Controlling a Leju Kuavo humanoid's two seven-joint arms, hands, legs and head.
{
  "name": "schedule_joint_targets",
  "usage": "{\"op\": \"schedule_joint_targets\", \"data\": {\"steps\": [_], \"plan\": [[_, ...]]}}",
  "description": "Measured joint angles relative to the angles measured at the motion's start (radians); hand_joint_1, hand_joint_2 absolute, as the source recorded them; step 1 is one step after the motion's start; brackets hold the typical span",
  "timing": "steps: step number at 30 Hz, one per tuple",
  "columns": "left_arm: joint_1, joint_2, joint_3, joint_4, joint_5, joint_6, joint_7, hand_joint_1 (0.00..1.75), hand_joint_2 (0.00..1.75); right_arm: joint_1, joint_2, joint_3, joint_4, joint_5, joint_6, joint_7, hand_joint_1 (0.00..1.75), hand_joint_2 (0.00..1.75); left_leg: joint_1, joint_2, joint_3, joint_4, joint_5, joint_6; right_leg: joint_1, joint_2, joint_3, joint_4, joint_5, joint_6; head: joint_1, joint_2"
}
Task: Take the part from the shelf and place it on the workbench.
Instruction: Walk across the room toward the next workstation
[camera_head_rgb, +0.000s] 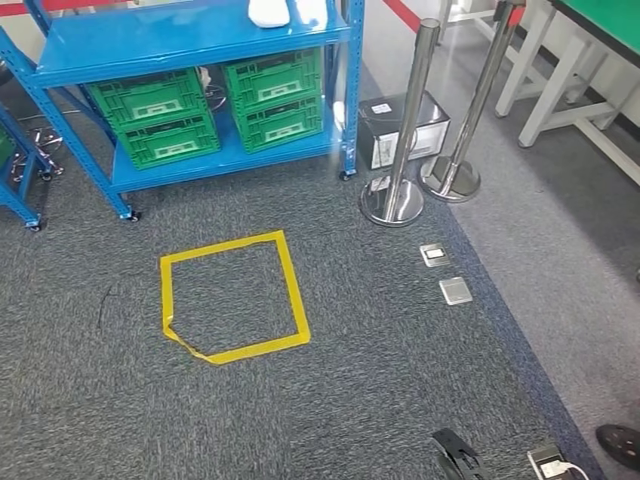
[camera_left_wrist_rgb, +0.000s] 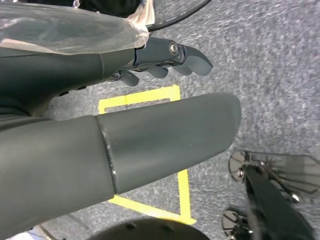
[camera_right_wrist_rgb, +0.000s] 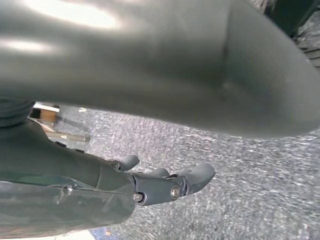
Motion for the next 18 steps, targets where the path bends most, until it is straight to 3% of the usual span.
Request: {"op": "schedule_joint_targets", "data": {"steps": [1, 4, 6, 8, 10, 12, 13, 14, 15, 18], "plan": [[-0.001, 0.000, 0.000, 0.000, 0.000, 0.000, 0.000, 0.00, 0.00, 0.000, -0.001, 0.000, 0.000, 0.000, 0.000, -0.001, 0.00, 0.00, -0.001, -0.002, 0.011, -0.024, 0.003, 0.005, 0.001, 0.000, 0.001, 0.001, -0.004, 0.000, 0.001, 0.000], [-0.002, 0.001, 0.000, 0.000, -0.001, 0.000, 0.000, 0.00, 0.00, 0.000, -0.004, 0.000, 0.000, -0.002, 0.001, -0.002, 0.00, 0.00, -0.011, -0.006, 0.015, -0.028, -0.001, 0.021, -0.001, 0.001, 0.008, -0.007, -0.007, -0.007, 0.012, 0.000], [-0.002, 0.004, 0.000, 0.000, -0.002, 0.000, 0.000, 0.00, 0.00, -0.001, -0.004, 0.000, 0.000, -0.002, 0.002, -0.002, 0.00, 0.00, -0.019, -0.007, 0.015, -0.026, -0.006, 0.036, -0.006, 0.000, 0.014, -0.021, -0.003, 0.013, 0.014, 0.000], [-0.002, 0.006, 0.000, 0.000, -0.002, 0.000, 0.000, 0.00, 0.00, -0.001, -0.004, 0.000, -0.001, -0.002, 0.002, -0.003, 0.00, 0.00, -0.015, -0.006, 0.022, -0.035, -0.006, 0.051, -0.009, 0.000, 0.017, -0.017, -0.009, 0.033, 0.017, 0.000], [-0.002, 0.006, 0.000, 0.000, -0.003, -0.001, 0.000, 0.00, 0.00, -0.001, -0.004, 0.000, -0.001, -0.004, 0.002, -0.005, 0.00, 0.00, -0.011, -0.005, 0.033, -0.046, -0.005, 0.062, -0.010, 0.001, -0.017, 0.061, -0.053, 0.036, 0.026, 0.000], [-0.002, 0.006, 0.000, 0.000, -0.003, -0.003, 0.000, 0.00, 0.00, 0.000, -0.004, 0.000, -0.001, -0.005, 0.002, -0.007, 0.00, 0.00, -0.015, -0.004, 0.039, -0.048, -0.008, 0.069, -0.008, 0.002, -0.093, 0.208, -0.118, 0.035, 0.036, 0.000], [-0.002, 0.006, 0.000, 0.000, -0.003, -0.003, 0.000, 0.00, 0.00, 0.000, -0.004, 0.000, -0.001, -0.005, 0.002, -0.008, 0.00, 0.00, -0.017, -0.005, 0.042, -0.048, -0.010, 0.070, -0.008, 0.002, -0.125, 0.265, -0.133, 0.034, 0.039, 0.000], [-0.002, 0.006, 0.000, 0.000, -0.002, -0.003, 0.000, 0.00, 0.00, 0.001, -0.004, 0.001, -0.001, -0.005, 0.002, -0.008, 0.00, 0.00, -0.018, -0.006, 0.045, -0.048, -0.013, 0.070, -0.008, 0.002, -0.141, 0.286, -0.127, 0.033, 0.041, 0.000], [-0.001, 0.006, 0.000, 0.000, -0.002, -0.003, 0.000, 0.00, 0.00, 0.001, -0.004, 0.001, -0.001, -0.005, 0.002, -0.008, 0.00, 0.00, -0.019, -0.008, 0.050, -0.048, -0.016, 0.069, -0.008, 0.002, -0.137, 0.264, -0.101, 0.030, 0.042, 0.000], [0.000, 0.005, 0.000, 0.000, -0.002, -0.003, 0.000, 0.00, 0.00, 0.001, -0.004, 0.001, -0.001, -0.005, 0.002, -0.009, 0.00, 0.00, -0.019, -0.014, 0.065, -0.046, -0.027, 0.056, -0.006, 0.003, -0.054, 0.065, 0.010, 0.021, 0.050, 0.000]]}}
